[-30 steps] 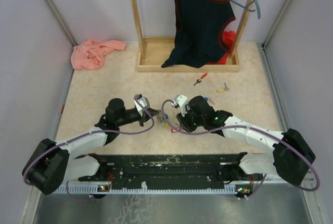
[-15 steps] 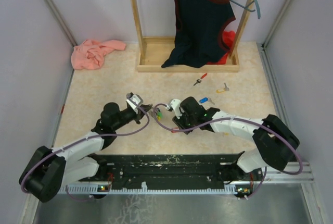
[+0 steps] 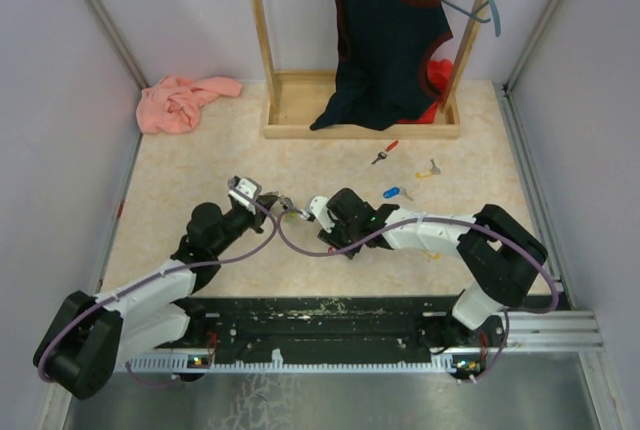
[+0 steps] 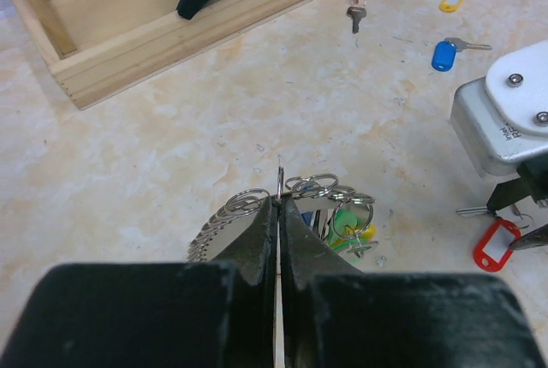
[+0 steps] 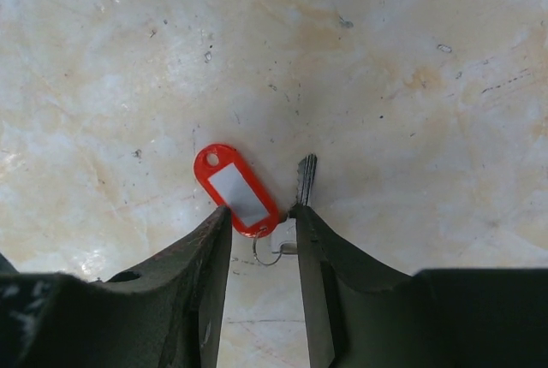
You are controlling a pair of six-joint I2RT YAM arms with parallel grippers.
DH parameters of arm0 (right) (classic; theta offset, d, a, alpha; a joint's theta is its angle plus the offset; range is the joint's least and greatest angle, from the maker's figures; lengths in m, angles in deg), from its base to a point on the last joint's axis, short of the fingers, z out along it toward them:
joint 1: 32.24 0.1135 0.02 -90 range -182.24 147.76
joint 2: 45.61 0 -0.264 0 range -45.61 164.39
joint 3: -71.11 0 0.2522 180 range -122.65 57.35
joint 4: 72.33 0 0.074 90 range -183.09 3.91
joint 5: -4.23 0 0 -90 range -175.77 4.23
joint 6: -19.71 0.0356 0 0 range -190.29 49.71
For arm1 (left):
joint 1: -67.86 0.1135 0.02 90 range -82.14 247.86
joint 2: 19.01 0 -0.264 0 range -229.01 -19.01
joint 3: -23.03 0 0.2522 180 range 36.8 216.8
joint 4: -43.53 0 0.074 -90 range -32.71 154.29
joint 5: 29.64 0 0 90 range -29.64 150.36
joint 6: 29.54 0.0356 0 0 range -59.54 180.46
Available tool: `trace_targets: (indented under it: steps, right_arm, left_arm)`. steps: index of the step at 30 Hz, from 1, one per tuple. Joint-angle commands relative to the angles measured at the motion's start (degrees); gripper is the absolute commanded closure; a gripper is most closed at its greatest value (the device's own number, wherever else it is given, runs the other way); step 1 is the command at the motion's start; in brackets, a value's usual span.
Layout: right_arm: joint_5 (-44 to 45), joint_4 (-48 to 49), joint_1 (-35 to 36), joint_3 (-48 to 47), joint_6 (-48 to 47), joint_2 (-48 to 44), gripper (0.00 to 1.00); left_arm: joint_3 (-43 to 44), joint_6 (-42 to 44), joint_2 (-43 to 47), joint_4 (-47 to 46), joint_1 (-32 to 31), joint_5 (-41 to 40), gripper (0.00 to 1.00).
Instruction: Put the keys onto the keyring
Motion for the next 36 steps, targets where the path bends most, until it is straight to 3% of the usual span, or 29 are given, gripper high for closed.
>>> trace_targets:
  steps: [1, 11, 23, 27, 36]
  right_arm:
    - [3.9, -1.0, 1.2, -3.6, -1.8, 1.7, 0.63]
    - [15.8, -2.3, -1.6, -5.6, 7.6, 2.9, 0.64]
    - [12.0, -4.7, -6.1, -3.9, 17.4, -6.2, 0.62]
    - [12.9, -4.9, -6.8, -1.2, 25.3, -9.6, 0.6]
    - [14.3, 1.2, -7.0, 7.2, 40.4, -13.4, 0.64]
  left_arm:
    - [-1.1, -1.2, 1.5, -4.6, 0.3, -2.6, 0.99]
    - [-1.5, -1.4, 2.6, -4.6, 0.6, -3.0, 0.99]
    - [-1.0, -1.8, 1.5, -4.7, 0.8, -1.3, 0.99]
    - [-0.9, -1.9, 1.4, -4.6, 0.8, -1.0, 0.99]
    - [-0.9, -2.1, 1.4, -4.7, 0.9, -0.4, 0.99]
